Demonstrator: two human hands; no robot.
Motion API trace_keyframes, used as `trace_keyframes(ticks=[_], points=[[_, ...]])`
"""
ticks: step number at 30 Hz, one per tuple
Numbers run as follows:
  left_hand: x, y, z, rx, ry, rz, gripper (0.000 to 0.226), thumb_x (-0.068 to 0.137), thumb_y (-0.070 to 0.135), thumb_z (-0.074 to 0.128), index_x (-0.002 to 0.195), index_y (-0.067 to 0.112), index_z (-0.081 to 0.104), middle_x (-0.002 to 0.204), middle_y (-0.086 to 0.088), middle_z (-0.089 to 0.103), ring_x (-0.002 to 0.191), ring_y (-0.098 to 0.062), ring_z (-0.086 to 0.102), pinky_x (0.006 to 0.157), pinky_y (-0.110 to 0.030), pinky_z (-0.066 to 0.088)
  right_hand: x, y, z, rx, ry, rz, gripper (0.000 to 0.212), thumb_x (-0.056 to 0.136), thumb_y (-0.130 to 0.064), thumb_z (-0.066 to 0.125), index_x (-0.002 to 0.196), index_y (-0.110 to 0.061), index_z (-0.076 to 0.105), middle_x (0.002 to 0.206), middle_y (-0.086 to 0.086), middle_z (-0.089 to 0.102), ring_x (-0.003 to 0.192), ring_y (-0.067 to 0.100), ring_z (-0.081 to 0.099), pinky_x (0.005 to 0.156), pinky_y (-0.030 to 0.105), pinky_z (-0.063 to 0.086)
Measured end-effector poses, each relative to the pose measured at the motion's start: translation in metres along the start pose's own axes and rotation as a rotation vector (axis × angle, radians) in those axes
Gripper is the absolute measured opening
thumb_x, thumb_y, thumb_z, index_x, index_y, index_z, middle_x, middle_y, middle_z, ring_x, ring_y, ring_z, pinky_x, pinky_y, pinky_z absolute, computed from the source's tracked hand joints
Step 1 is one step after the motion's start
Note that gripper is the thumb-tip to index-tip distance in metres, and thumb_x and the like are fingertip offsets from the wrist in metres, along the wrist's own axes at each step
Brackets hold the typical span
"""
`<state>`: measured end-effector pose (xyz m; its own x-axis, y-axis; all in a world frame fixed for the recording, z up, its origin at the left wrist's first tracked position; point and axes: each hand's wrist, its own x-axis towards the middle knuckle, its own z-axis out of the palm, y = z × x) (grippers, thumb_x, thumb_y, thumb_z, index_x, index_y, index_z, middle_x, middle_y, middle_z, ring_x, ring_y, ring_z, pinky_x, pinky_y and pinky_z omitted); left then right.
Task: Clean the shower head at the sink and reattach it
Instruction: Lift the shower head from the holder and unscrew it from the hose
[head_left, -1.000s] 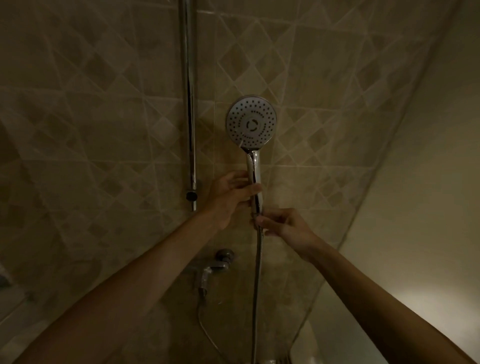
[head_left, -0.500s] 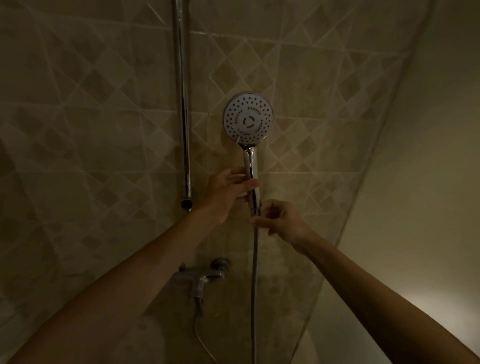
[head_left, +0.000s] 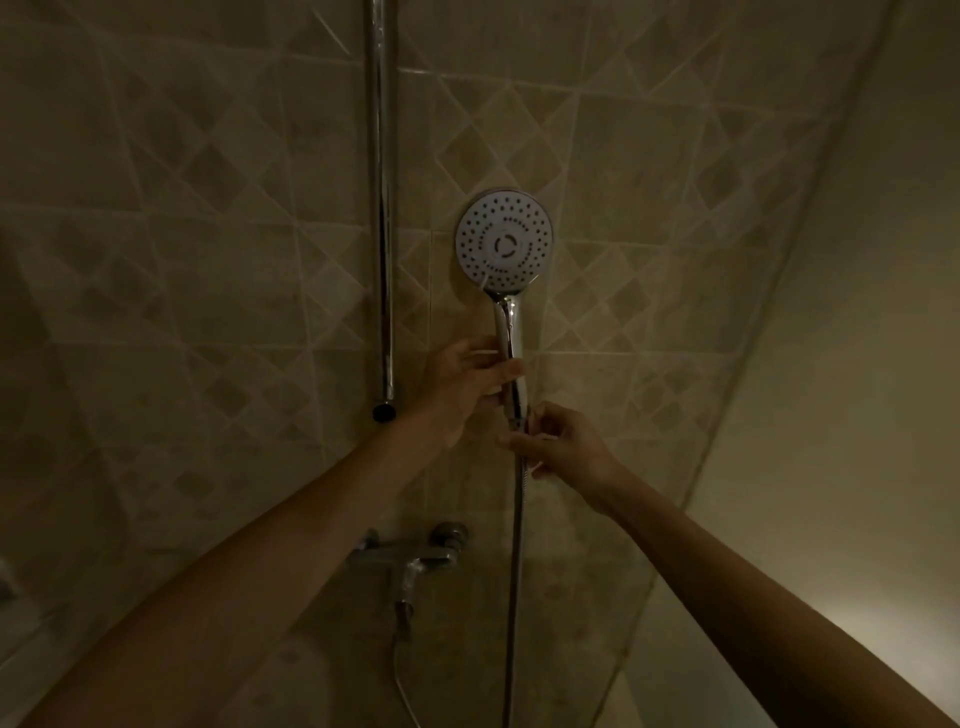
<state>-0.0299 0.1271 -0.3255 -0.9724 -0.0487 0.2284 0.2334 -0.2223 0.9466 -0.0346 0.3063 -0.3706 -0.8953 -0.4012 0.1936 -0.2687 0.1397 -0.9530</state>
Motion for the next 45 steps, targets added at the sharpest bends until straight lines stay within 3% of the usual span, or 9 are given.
trace_keyframes(ticks=[7, 13, 16, 20, 23, 26, 34, 42, 45], points=[[0.002, 0.0, -0.005, 0.028, 0.017, 0.008, 0.035, 0.075, 0.008, 0.086, 0.104, 0.019, 0.069, 0.092, 0.0, 0.08, 0.089, -0.023, 0.077, 0.078, -0.042, 0.064, -0.002, 0.003, -0.006, 0.044, -0.189, -0.002, 0.022, 0.1, -0.02, 0.067, 0.119, -0.011, 0.073, 0.107, 0.007, 0.078, 0.086, 0.01, 0.072, 0.068, 0.021, 0.057], [0.003, 0.001, -0.003, 0.016, 0.0, 0.015, 0.039, 0.075, 0.012, 0.086, 0.109, 0.02, 0.068, 0.102, -0.004, 0.08, 0.097, -0.025, 0.077, 0.084, -0.044, 0.062, 0.003, 0.004, 0.002, 0.008, -0.026, -0.024, 0.017, 0.085, -0.023, 0.084, 0.09, -0.016, 0.07, 0.069, -0.009, 0.069, 0.065, 0.008, 0.068, 0.054, 0.021, 0.054], [0.003, 0.002, -0.001, 0.023, 0.001, 0.023, 0.04, 0.073, 0.014, 0.087, 0.108, 0.02, 0.07, 0.102, -0.004, 0.08, 0.096, -0.024, 0.077, 0.081, -0.041, 0.063, 0.001, 0.004, 0.0, 0.005, -0.114, -0.034, 0.008, 0.092, -0.036, 0.076, 0.085, -0.031, 0.076, 0.074, -0.012, 0.071, 0.07, 0.006, 0.069, 0.059, 0.021, 0.055], [0.003, 0.002, -0.002, 0.03, 0.0, 0.02, 0.042, 0.071, 0.015, 0.088, 0.108, 0.021, 0.07, 0.1, -0.001, 0.08, 0.094, -0.022, 0.077, 0.078, -0.037, 0.063, -0.002, 0.007, -0.008, 0.042, -0.184, -0.032, 0.018, 0.099, -0.033, 0.067, 0.109, -0.024, 0.078, 0.102, 0.001, 0.079, 0.088, 0.014, 0.075, 0.068, 0.022, 0.057], [0.001, 0.002, 0.0, 0.02, -0.008, 0.026, 0.04, 0.073, 0.014, 0.087, 0.109, 0.02, 0.07, 0.1, -0.001, 0.08, 0.093, -0.021, 0.077, 0.072, -0.031, 0.062, -0.001, 0.011, -0.005, 0.056, -0.095, -0.032, 0.005, 0.09, -0.027, 0.08, 0.094, -0.025, 0.078, 0.088, 0.004, 0.08, 0.074, 0.012, 0.074, 0.061, 0.02, 0.055], [0.0, 0.002, 0.004, 0.016, -0.01, 0.03, 0.037, 0.075, 0.012, 0.085, 0.108, 0.018, 0.069, 0.099, -0.002, 0.08, 0.094, -0.022, 0.077, 0.072, -0.032, 0.062, 0.003, 0.018, 0.0, 0.075, 0.026, -0.037, 0.022, 0.075, -0.028, 0.092, 0.082, -0.024, 0.071, 0.071, -0.005, 0.071, 0.061, 0.01, 0.068, 0.054, 0.023, 0.053], [-0.003, 0.003, 0.006, 0.038, -0.001, 0.023, 0.036, 0.077, 0.009, 0.084, 0.109, 0.017, 0.069, 0.099, -0.003, 0.08, 0.094, -0.022, 0.077, 0.073, -0.03, 0.062, -0.007, 0.017, -0.005, 0.079, -0.16, -0.004, 0.024, 0.097, -0.04, 0.067, 0.109, -0.023, 0.079, 0.097, -0.006, 0.079, 0.087, 0.007, 0.074, 0.072, 0.02, 0.058], [-0.009, 0.005, 0.017, 0.056, -0.013, 0.039, 0.035, 0.079, 0.007, 0.083, 0.109, 0.016, 0.068, 0.095, -0.001, 0.08, 0.089, -0.016, 0.077, 0.068, -0.025, 0.06, -0.005, 0.016, 0.002, 0.048, 0.043, 0.028, 0.028, 0.073, -0.029, 0.093, 0.083, -0.016, 0.07, 0.066, -0.001, 0.073, 0.056, 0.011, 0.068, 0.051, 0.019, 0.053], [-0.009, 0.006, 0.019, 0.078, 0.0, 0.052, 0.037, 0.079, 0.007, 0.083, 0.112, 0.014, 0.068, 0.102, -0.007, 0.078, 0.092, -0.018, 0.077, 0.071, -0.028, 0.061, -0.008, 0.014, 0.002, 0.1, 0.02, 0.002, 0.025, 0.074, -0.039, 0.089, 0.084, -0.022, 0.074, 0.072, -0.001, 0.071, 0.063, 0.013, 0.067, 0.058, 0.022, 0.055]])
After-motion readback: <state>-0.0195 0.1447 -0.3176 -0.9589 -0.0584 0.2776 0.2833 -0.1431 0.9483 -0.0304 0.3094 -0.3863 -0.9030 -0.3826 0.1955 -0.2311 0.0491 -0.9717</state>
